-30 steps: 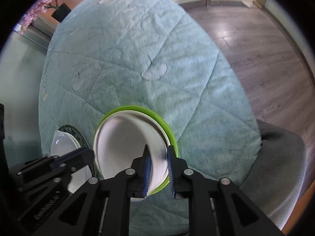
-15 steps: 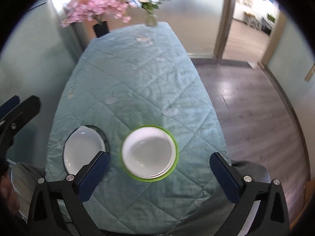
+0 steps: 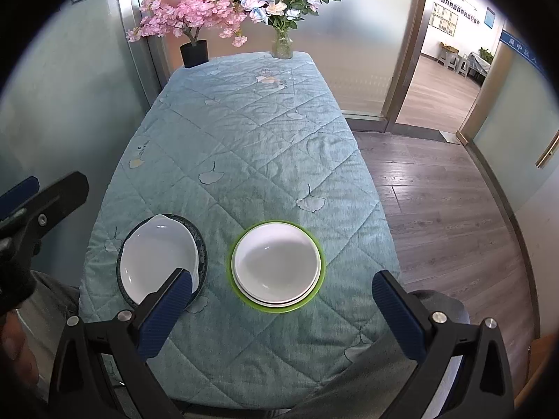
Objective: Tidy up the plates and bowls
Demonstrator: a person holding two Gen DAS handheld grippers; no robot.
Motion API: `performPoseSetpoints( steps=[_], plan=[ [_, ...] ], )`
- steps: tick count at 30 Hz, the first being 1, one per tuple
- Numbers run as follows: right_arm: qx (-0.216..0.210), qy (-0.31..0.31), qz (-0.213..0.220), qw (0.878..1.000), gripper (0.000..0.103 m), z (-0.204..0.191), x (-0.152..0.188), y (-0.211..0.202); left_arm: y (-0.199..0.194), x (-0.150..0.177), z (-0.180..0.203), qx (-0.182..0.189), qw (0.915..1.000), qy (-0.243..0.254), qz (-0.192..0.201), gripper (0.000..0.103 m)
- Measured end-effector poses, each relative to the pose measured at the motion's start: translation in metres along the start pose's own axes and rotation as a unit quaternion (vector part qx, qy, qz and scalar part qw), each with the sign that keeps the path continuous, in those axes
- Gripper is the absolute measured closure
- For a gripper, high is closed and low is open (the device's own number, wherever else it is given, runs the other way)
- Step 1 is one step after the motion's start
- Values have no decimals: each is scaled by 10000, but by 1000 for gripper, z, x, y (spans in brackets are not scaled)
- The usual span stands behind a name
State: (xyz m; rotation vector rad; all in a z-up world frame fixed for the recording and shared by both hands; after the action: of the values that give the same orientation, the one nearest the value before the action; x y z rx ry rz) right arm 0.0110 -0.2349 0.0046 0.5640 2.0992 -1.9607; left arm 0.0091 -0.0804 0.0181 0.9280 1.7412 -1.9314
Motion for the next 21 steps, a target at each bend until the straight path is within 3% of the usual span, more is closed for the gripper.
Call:
performPoseSetpoints(
  steps=[21],
  plan=[
    [-106, 44, -52, 9999, 1, -3, 3, 4, 20, 3, 5, -10, 9999, 25, -125, 1]
  ],
)
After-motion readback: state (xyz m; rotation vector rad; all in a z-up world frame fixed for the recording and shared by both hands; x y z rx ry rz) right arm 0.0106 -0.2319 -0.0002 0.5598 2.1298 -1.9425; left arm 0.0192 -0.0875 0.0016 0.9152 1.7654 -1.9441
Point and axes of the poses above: each gripper's, at about its wrist camera, not at the fingertips, and y roughly the way its jaws point, z to its right, x to its underside, the point moved 5 cm from there along y, roughly the way its jaws point, and after that the axes turned 1 degree about -x, right-handed, at the moved point
